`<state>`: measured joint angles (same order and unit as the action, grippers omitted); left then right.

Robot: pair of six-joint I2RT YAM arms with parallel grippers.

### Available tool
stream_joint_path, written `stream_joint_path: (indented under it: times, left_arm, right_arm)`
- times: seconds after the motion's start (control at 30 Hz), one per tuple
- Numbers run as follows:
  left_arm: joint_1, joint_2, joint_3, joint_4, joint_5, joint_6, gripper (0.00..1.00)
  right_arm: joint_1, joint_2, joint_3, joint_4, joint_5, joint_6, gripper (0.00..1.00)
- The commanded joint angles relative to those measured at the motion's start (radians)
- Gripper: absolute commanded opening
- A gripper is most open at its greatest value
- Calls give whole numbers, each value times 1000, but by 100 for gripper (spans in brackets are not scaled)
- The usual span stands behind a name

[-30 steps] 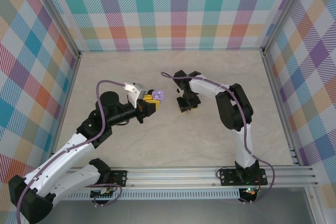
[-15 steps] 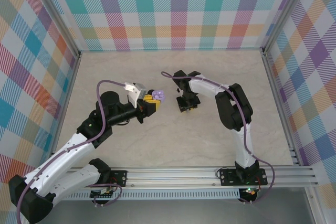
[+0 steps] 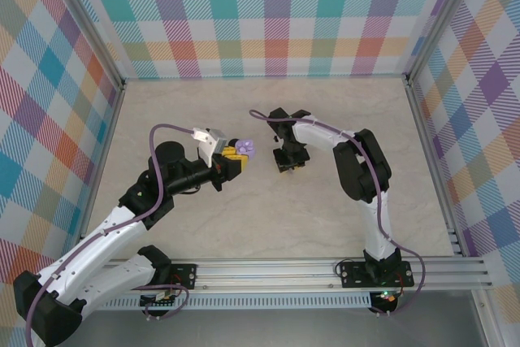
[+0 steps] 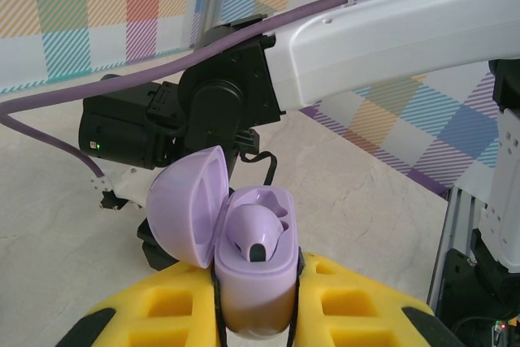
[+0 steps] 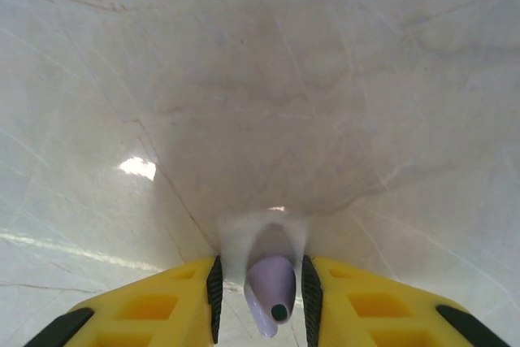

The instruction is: Insert the wireless bluetooth earbuds into the charging case

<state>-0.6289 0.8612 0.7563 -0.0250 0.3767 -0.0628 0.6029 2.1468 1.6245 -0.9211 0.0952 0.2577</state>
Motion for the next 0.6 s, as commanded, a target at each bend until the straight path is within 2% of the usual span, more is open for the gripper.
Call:
stream_joint_path:
  times: [0.0, 0.57]
  left_arm:
    - [-8, -4, 31, 14, 17, -1, 10]
    - [-8, 0, 28, 16, 18, -1, 10]
  right_arm:
    - [1, 8, 35, 4, 8, 9, 35]
    - [2, 43, 35, -33, 20, 1, 32]
